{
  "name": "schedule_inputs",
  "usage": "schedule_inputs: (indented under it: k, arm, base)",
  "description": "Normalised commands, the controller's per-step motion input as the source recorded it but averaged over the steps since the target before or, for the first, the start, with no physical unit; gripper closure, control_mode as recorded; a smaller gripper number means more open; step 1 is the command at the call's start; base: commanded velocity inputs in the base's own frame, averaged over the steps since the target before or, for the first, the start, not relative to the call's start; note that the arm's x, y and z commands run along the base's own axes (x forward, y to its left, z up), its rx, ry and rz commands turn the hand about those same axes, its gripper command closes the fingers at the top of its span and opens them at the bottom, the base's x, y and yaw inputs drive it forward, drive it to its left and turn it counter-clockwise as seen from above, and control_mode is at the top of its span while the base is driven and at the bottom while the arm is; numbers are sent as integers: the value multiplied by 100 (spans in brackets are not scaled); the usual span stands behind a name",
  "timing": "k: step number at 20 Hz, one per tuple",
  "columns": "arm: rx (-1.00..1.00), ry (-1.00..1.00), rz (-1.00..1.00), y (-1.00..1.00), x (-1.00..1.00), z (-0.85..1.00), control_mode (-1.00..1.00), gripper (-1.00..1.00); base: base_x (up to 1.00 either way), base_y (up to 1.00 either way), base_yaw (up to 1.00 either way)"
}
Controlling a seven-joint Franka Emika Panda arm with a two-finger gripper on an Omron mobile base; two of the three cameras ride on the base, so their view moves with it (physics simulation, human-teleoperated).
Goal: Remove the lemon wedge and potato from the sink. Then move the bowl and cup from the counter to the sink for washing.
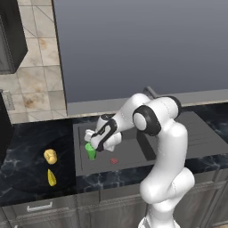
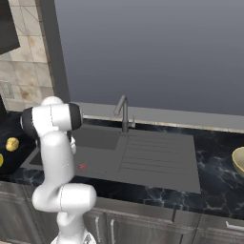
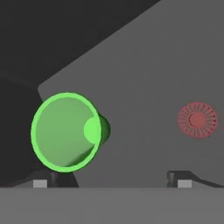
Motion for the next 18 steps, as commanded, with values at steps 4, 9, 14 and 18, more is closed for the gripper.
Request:
schedule_inputs:
  k: [4, 9, 14, 18]
  arm:
    - [-3, 0, 0, -11, -14, 31, -100, -100]
    - [-6, 0, 6, -14, -16, 33, -100, -100]
    - [-14, 4, 7, -14, -18, 30, -100, -100]
    - [-16, 5, 9, -11, -21, 29, -100, -100]
  base:
    - [0, 0, 0]
    - [0, 0, 0]
    - [0, 0, 0]
    - [0, 0, 0]
